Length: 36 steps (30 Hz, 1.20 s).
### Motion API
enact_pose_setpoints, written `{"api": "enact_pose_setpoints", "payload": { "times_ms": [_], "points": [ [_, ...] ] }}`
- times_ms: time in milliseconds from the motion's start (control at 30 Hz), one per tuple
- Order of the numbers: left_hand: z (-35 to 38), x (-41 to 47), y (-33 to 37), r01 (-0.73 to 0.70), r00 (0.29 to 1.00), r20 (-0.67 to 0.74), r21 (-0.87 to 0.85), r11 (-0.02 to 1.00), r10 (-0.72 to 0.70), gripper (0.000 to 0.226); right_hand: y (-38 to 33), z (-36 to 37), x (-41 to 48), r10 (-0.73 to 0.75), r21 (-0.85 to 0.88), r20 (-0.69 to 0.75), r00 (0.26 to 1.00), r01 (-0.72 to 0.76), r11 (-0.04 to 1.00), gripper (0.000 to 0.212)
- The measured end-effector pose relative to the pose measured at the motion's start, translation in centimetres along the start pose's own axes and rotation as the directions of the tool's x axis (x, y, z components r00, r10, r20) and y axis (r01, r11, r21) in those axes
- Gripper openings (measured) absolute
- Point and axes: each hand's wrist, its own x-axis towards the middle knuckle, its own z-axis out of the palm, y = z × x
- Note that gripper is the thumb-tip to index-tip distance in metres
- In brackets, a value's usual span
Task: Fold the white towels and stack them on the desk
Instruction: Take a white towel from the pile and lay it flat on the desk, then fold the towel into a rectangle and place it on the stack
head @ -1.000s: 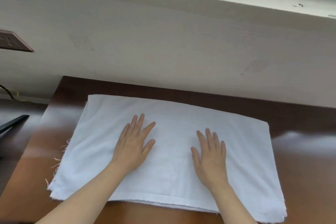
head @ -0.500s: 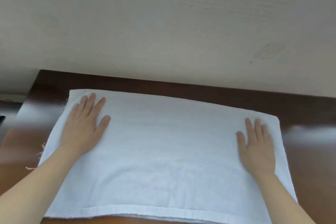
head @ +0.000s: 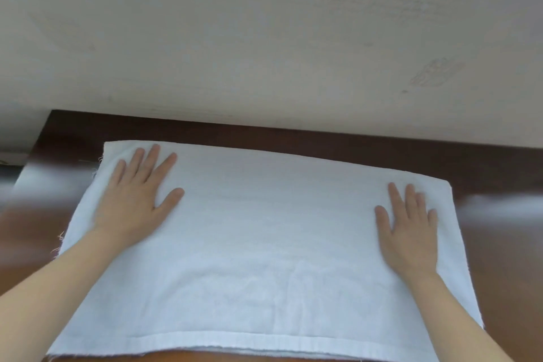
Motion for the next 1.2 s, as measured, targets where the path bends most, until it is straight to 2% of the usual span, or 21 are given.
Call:
{"api": "enact_pose_setpoints", "payload": {
  "times_ms": [100, 200, 267, 333, 433, 500, 567, 667, 733, 833, 933, 1033, 1100, 1200],
  "points": [
    [-0.1, -1.0, -3.5, 0.091, 0.996, 0.012, -0.029, 0.995, -0.091, 0.075, 3.0, -0.4, -0.2, 0.039, -0.019, 0.004, 0.999, -0.039, 0.999, 0.071],
    [-0.4, -2.0, -4.8, 0.203, 0.979, 0.021, -0.116, 0.972, -0.202, 0.077, 3.7, -0.7, -1.5, 0.258, 0.025, -0.016, 0.966, -0.258, 0.966, 0.069],
    [-0.4, -2.6, -4.2, 0.234, 0.972, -0.009, -0.086, 0.968, -0.236, 0.078, 3.6, -1.0, -2.5, 0.334, 0.051, 0.013, 0.943, -0.334, 0.941, 0.070],
    [-0.5, -3.2, -2.2, 0.178, 0.983, -0.045, -0.056, 0.982, -0.180, 0.078, 3.7, -1.3, -3.4, 0.343, 0.042, 0.031, 0.939, -0.344, 0.938, 0.071],
    [-0.1, -4.4, 3.5, -0.080, 0.996, -0.048, -0.077, 0.994, 0.077, 0.073, 2.8, -1.2, -4.4, 0.390, -0.017, -0.005, 0.921, -0.390, 0.921, 0.076],
    [1.1, -5.0, 8.4, -0.264, 0.965, -0.034, -0.107, 0.959, 0.262, 0.067, 0.6, -1.0, -4.5, 0.288, -0.075, -0.011, 0.958, -0.288, 0.955, 0.075],
    [2.0, -4.9, 13.1, -0.391, 0.920, -0.019, -0.098, 0.915, 0.391, 0.066, -2.2, -0.7, -3.6, 0.096, -0.061, 0.025, 0.995, -0.094, 0.994, 0.070],
    [2.8, -3.5, 16.3, -0.441, 0.897, 0.007, -0.063, 0.895, 0.443, 0.063, -5.2, 0.1, -1.6, -0.121, -0.054, 0.073, 0.990, 0.125, 0.991, 0.062],
    [2.5, -2.4, 15.0, -0.423, 0.906, -0.005, -0.036, 0.906, 0.423, 0.061, -4.3, 0.4, -0.4, -0.144, -0.074, 0.090, 0.985, 0.150, 0.986, 0.061],
    [1.9, -1.6, 9.5, -0.281, 0.960, -0.017, -0.019, 0.959, 0.281, 0.063, -0.1, -0.3, 0.0, 0.047, -0.057, 0.065, 0.997, -0.043, 0.997, 0.066],
    [1.3, -1.9, 3.9, -0.085, 0.996, -0.020, -0.036, 0.996, 0.084, 0.065, 3.2, -1.7, -1.5, 0.224, -0.078, 0.115, 0.968, -0.216, 0.973, 0.067],
    [1.0, -3.7, 0.6, 0.031, 0.999, 0.021, -0.069, 0.997, -0.030, 0.068, 4.5, -1.9, -4.0, 0.337, 0.053, 0.155, 0.929, -0.348, 0.936, 0.066],
    [0.8, -5.3, 0.0, 0.087, 0.996, 0.033, -0.091, 0.992, -0.084, 0.071, 4.8, -1.9, -5.4, 0.357, 0.130, 0.125, 0.926, -0.372, 0.919, 0.066],
    [0.9, -8.3, 0.9, 0.142, 0.989, 0.055, -0.125, 0.982, -0.136, 0.073, 5.0, -2.7, -6.3, 0.475, 0.266, 0.066, 0.878, -0.474, 0.839, 0.075]
  ]
}}
